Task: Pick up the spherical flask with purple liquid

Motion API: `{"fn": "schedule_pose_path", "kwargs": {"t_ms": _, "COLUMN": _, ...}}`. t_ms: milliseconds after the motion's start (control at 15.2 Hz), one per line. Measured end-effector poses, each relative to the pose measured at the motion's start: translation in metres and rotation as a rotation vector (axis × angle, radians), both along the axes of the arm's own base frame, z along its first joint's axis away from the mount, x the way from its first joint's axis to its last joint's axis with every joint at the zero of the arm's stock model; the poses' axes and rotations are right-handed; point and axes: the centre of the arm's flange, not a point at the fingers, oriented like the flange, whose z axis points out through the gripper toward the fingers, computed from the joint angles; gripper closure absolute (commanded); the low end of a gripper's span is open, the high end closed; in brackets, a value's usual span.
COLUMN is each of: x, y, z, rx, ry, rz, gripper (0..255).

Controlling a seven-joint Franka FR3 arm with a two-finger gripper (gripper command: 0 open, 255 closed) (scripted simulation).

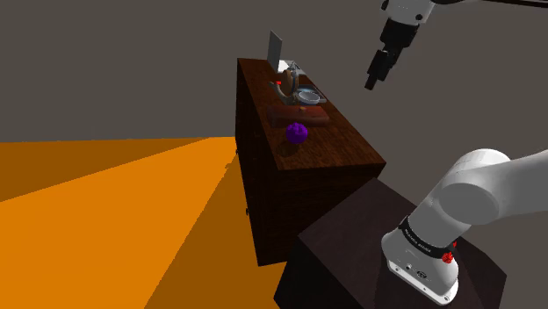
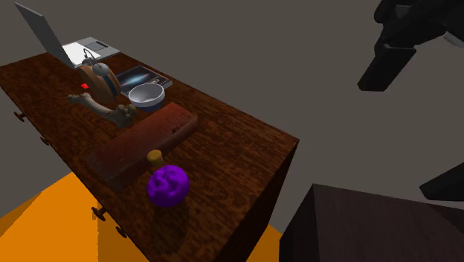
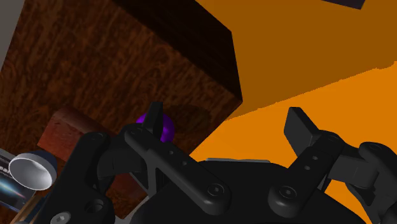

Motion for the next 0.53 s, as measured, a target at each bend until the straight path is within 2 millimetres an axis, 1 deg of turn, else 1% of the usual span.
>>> {"fn": "schedule_pose_path", "kwargs": {"t_ms": 66, "x": 0.0, "y": 0.0, "z": 0.0, "rx": 0.0, "ry": 0.0, "rz": 0.0, "gripper": 0}}
{"fn": "schedule_pose_path", "kwargs": {"t_ms": 132, "x": 0.004, "y": -0.001, "z": -0.005, "rx": 0.0, "ry": 0.0, "rz": 0.001, "gripper": 0}}
{"fn": "schedule_pose_path", "kwargs": {"t_ms": 264, "x": 0.02, "y": -0.007, "z": -0.016, "rx": -0.001, "ry": -0.002, "rz": 0.003, "gripper": 0}}
{"fn": "schedule_pose_path", "kwargs": {"t_ms": 330, "x": 0.028, "y": -0.011, "z": -0.026, "rx": -0.002, "ry": -0.003, "rz": 0.004, "gripper": 0}}
{"fn": "schedule_pose_path", "kwargs": {"t_ms": 528, "x": 0.056, "y": -0.024, "z": -0.048, "rx": -0.004, "ry": -0.009, "rz": 0.008, "gripper": 0}}
